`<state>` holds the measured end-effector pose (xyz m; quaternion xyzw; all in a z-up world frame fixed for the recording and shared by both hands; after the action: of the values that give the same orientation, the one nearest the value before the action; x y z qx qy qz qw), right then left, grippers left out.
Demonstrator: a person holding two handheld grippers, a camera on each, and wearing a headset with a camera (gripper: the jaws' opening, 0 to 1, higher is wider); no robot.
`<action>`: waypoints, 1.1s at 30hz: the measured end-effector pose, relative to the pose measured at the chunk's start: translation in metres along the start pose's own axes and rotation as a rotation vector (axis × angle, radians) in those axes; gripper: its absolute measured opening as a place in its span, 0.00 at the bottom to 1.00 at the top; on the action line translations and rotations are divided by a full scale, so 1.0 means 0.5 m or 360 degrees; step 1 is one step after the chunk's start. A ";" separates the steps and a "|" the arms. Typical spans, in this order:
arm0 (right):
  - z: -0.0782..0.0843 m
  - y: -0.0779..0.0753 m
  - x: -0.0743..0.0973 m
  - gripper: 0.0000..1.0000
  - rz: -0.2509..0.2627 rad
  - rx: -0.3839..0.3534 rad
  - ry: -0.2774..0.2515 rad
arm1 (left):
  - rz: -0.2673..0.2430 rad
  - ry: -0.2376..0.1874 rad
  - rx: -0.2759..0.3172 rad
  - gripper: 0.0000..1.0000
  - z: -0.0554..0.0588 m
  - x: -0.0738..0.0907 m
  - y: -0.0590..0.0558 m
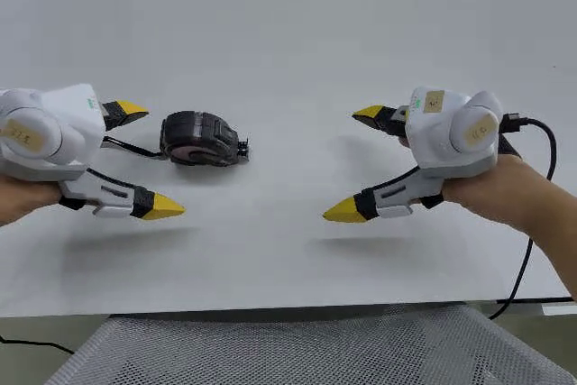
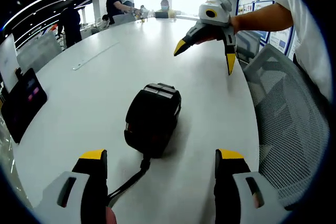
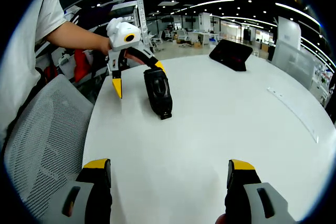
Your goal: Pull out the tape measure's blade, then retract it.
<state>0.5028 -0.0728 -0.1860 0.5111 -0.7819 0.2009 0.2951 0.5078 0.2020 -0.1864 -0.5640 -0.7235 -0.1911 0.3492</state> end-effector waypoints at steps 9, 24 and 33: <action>-0.007 -0.005 -0.010 0.91 -0.0020 0.0028 0.0003 | 0.0044 0.0086 0.0003 0.74 -0.001 -0.018 0.021; -0.014 -0.014 -0.029 0.90 -0.0054 0.0059 0.0013 | 0.0114 0.0178 -0.0072 0.59 -0.021 -0.037 0.041; -0.021 -0.013 -0.044 0.90 -0.0078 0.0071 0.0009 | 0.0164 0.0217 -0.0106 0.49 -0.026 -0.045 0.039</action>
<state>0.5180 -0.0538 -0.1930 0.5360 -0.7636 0.2126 0.2905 0.5328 0.1834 -0.1961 -0.5975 -0.6613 -0.2348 0.3881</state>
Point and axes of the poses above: the centre of the closed fingertips' face, and the gripper's own axes: x roughly backward along the fingers, y roughly to its left, z roughly out of its underside, the point moved 7 cm from there along x, roughly backward along the fingers, and after that the axes turned 9 degrees about z, right-handed, at the moved point
